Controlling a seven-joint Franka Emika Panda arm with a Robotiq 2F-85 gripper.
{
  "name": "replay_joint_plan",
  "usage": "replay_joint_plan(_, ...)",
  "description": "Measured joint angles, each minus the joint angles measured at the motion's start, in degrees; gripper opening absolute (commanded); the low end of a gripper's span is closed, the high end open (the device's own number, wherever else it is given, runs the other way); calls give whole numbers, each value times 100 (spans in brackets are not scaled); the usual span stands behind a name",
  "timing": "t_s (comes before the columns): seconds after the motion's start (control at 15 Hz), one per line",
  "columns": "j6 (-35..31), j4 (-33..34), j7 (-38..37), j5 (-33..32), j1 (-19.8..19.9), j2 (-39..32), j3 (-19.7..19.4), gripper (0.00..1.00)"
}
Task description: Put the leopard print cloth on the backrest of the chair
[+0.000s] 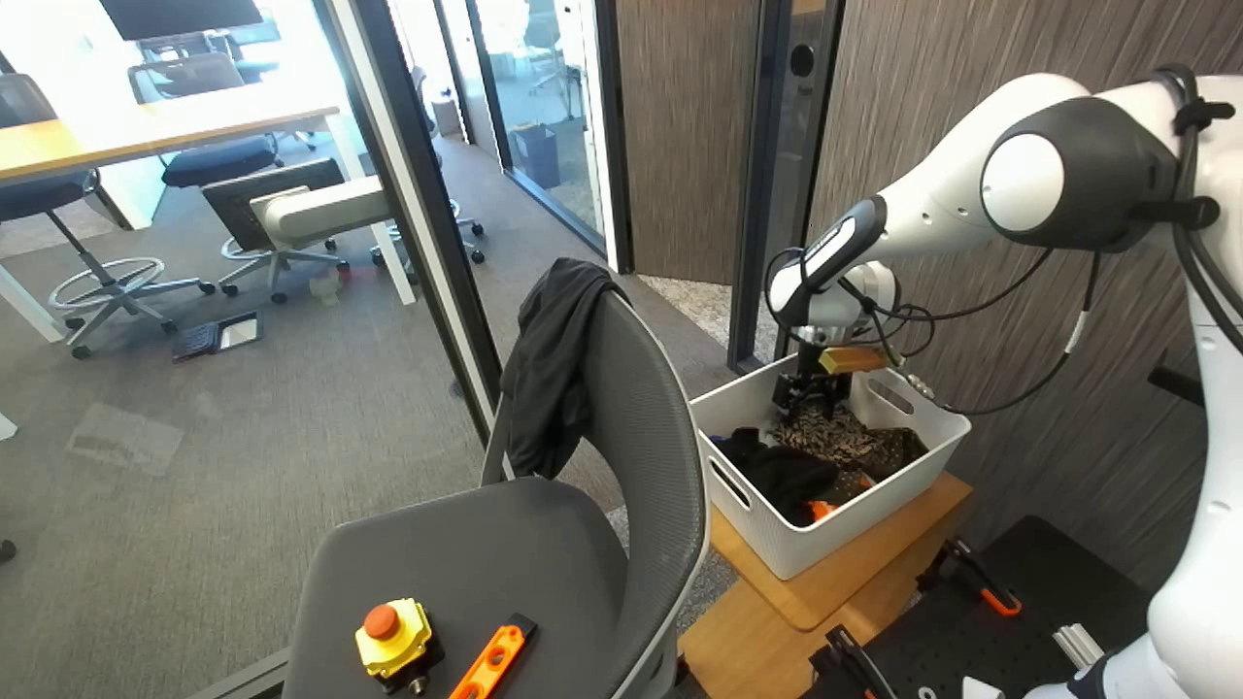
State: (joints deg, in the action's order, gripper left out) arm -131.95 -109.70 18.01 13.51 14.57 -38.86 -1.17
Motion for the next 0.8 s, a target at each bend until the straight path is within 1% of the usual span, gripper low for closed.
replay_joint_plan(0.07, -1, 12, 4, 0, 2, -31, 4, 75)
replay_joint_plan(0.33, 8, 63, 16, 5, 64, -116, 62, 42)
replay_joint_plan(0.47, 36, 85, 17, 30, 131, -137, 117, 28)
replay_joint_plan(0.67, 236, 126, 44, 167, 269, -143, 219, 5)
replay_joint_plan(0.73, 352, 144, 71, 272, 331, -143, 262, 1)
replay_joint_plan(0.8, 491, 165, 111, 398, 398, -143, 305, 0)
